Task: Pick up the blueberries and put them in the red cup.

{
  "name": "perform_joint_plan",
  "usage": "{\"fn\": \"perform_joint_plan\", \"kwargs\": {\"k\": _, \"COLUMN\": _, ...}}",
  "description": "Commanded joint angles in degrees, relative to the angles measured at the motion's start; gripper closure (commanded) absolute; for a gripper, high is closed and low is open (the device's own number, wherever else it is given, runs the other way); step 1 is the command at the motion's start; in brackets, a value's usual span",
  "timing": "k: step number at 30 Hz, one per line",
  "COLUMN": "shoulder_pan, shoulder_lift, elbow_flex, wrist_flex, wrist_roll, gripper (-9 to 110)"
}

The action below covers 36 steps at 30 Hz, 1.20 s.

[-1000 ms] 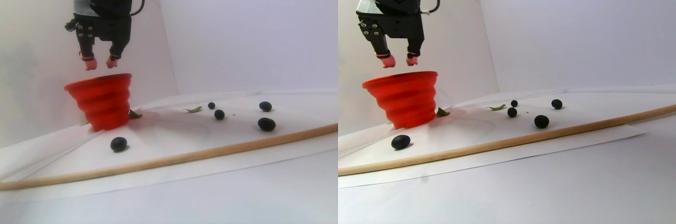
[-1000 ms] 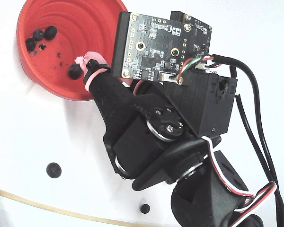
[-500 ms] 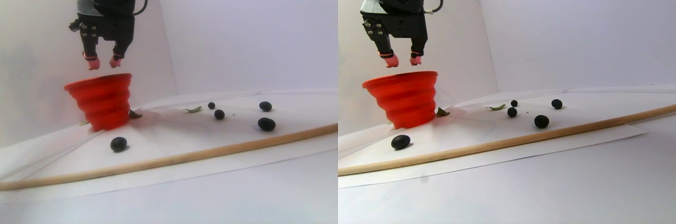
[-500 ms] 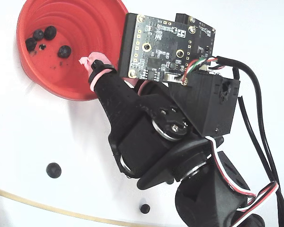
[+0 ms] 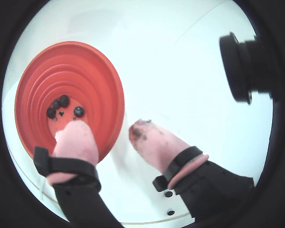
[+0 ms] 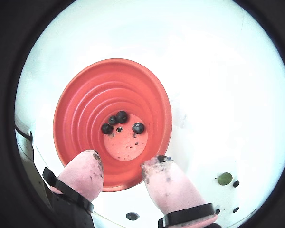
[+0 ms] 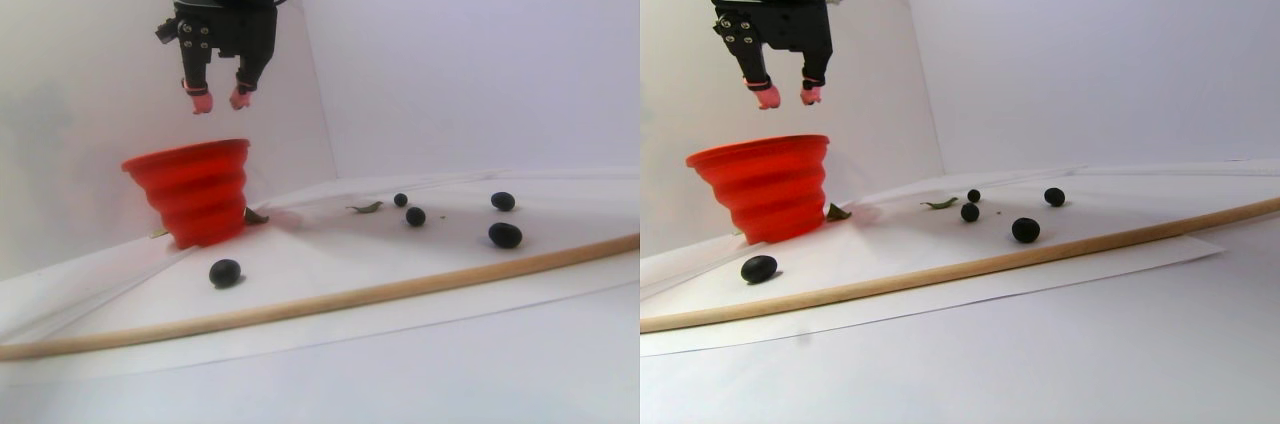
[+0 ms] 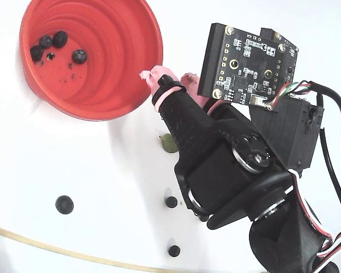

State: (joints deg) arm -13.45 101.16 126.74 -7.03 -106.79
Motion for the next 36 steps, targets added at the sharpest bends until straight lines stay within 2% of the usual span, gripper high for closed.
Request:
{"fn": "perform_joint_plan", "kwargs": {"k": 1, "shoulder_pan": 1.2, "shoulder_lift": 8.3, "elbow_flex": 0.3, "wrist_flex": 1.8, "wrist_roll": -0.5, "gripper": 86}}
{"fn": "perform_joint_plan", "kwargs": {"k": 15, "shoulder_pan": 5.9, "shoulder_lift": 11.3, "elbow_flex": 1.5, "wrist_flex": 7.1, "wrist_roll": -1.1, "gripper": 86}}
{"fn": "perform_joint_plan", "kwargs": {"k": 36, "shoulder_pan": 13.0, "shoulder_lift": 12.6, "elbow_flex": 5.4, "wrist_flex": 9.0, "wrist_roll": -3.5, "gripper": 86}}
